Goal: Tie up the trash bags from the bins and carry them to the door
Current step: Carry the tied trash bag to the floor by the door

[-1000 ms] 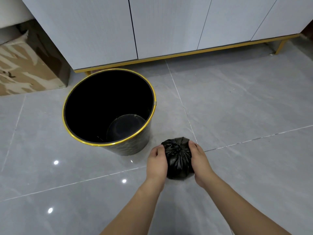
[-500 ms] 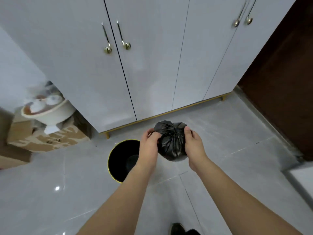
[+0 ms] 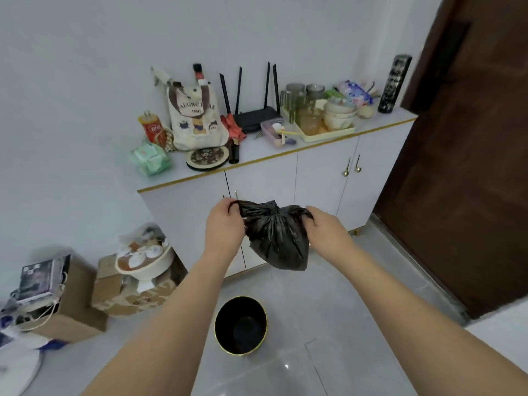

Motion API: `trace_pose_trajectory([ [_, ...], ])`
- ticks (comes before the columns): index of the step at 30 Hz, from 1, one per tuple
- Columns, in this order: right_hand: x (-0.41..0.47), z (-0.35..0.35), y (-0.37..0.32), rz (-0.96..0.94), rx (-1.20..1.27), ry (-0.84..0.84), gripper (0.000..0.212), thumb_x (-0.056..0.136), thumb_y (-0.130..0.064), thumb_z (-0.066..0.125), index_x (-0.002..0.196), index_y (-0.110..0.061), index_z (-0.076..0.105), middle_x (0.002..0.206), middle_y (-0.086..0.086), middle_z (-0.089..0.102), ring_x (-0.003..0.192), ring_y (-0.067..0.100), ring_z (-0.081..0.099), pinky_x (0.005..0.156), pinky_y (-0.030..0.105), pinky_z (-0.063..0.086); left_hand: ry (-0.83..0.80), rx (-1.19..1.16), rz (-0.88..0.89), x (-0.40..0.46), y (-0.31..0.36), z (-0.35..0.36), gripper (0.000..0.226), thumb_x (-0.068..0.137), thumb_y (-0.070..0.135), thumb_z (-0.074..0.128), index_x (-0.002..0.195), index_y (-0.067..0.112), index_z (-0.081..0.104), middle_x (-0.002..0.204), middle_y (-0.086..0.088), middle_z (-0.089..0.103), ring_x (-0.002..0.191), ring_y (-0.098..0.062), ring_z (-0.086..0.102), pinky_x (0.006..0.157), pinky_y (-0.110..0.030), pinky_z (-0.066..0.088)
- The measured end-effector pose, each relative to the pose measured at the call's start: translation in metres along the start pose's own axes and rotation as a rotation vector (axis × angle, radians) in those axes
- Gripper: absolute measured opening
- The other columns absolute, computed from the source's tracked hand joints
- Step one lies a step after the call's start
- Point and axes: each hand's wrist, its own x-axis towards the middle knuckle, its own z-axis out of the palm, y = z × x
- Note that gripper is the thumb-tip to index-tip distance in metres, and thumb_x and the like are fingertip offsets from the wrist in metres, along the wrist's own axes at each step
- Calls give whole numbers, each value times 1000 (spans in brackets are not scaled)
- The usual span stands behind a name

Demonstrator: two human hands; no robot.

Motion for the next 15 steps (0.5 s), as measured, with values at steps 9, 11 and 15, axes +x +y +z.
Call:
trace_pose_trajectory([
  [9, -46, -41, 3, 56, 174, 173, 30, 99, -16, 41, 103, -20, 71, 92, -1, 69, 86, 17, 60, 66, 22, 41, -79, -15, 82, -30, 41, 27, 24, 100, 14, 38, 103, 7, 61, 97, -3, 60, 94, -22, 56, 82, -31, 41],
  [11, -58, -59, 14, 83, 280, 238, 29, 98, -12, 44, 89, -25, 69, 74, -12, 62, 71, 9, 54, 59, 19, 37, -129, -32, 84, -41, 53, 46, 23, 100, 16, 38, 102, 9, 60, 98, -3, 61, 94, -21, 56, 81, -31, 41],
  [15, -86, -103, 45, 150, 424, 361, 32, 96, -10, 46, 87, -24, 73, 54, -20, 58, 58, 3, 45, 55, 19, 34, -255, -89, 115, -69, 82, 98, 23, 100, 16, 37, 98, 9, 59, 96, -4, 61, 90, -20, 56, 82, -34, 45],
])
